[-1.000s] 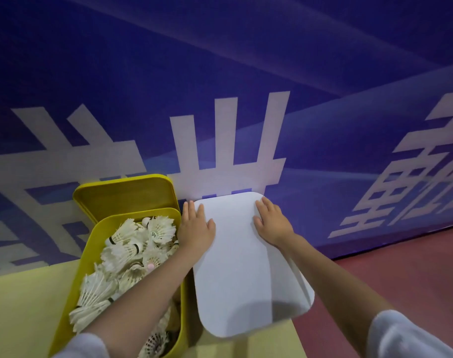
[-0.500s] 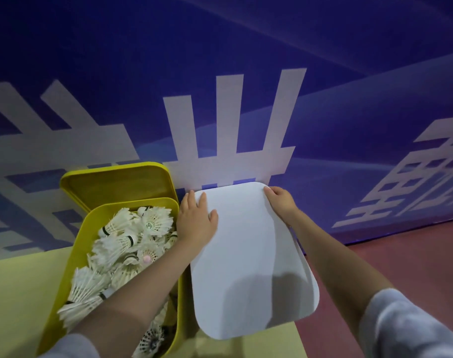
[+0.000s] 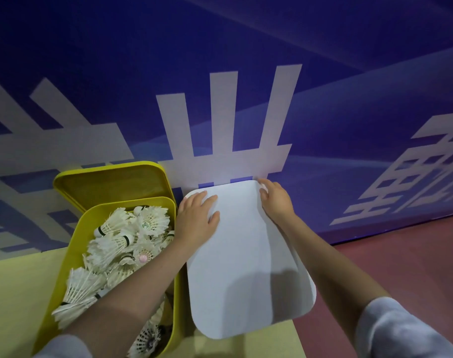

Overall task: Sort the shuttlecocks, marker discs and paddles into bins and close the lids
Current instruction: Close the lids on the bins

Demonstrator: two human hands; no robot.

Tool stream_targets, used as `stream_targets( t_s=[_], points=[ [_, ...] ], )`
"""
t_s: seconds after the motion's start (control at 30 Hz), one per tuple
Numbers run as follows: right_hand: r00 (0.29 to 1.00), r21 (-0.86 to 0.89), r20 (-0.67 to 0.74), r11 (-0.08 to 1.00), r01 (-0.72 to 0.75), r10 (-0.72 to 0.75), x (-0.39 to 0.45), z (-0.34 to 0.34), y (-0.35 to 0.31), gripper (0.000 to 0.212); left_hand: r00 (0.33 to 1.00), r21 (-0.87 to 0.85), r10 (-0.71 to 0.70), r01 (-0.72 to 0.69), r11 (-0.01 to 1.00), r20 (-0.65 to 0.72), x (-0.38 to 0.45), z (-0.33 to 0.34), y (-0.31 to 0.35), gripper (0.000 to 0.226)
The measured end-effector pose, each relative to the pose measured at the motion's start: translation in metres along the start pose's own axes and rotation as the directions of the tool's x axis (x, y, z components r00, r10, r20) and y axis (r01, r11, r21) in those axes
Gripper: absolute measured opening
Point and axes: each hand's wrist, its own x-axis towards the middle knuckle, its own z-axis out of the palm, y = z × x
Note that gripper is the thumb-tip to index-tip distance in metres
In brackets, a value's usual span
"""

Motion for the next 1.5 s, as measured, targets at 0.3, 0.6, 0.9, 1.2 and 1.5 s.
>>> stream_targets(
  t_s=[0.3,0.6,0.9,1.2,1.5],
  points=[
    [0.985,-0.118,0.169,0.993,-0.019,0.039,-0.121,-0.021,0.034,0.051,0.98,0.028,-0.047,0.043,0.999,0.194,-0.079,-0.009,0.051,0.055],
    [0.996,-0.01,0.029,0.997,-0.08,0.08,-0.175,-0.021,0.044,0.048,0.982,0.016,-0.01,0.008,1.0,0.187,-0.12,-0.012,0.071,0.058],
    [0.985,-0.27,-0.11,0.958,0.098,-0.132,-0.168,-0.019,0.006,0.043,0.997,-0.602,-0.054,0.01,0.799,-0.055,-0.112,-0.056,0.025,0.028],
    [0.949,0.183,-0.015,0.932,0.313,-0.316,-0.113,0.05,-0.144,0.047,0.895,-0.493,-0.339,0.164,0.854,-0.29,-0.075,-0.138,-0.105,0.045],
    [0.939,0.389,-0.12,0.855,0.342,-0.321,-0.052,0.105,-0.223,0.048,0.808,-0.48,-0.432,0.216,0.85,-0.401,-0.047,-0.151,-0.186,0.038]
  ],
)
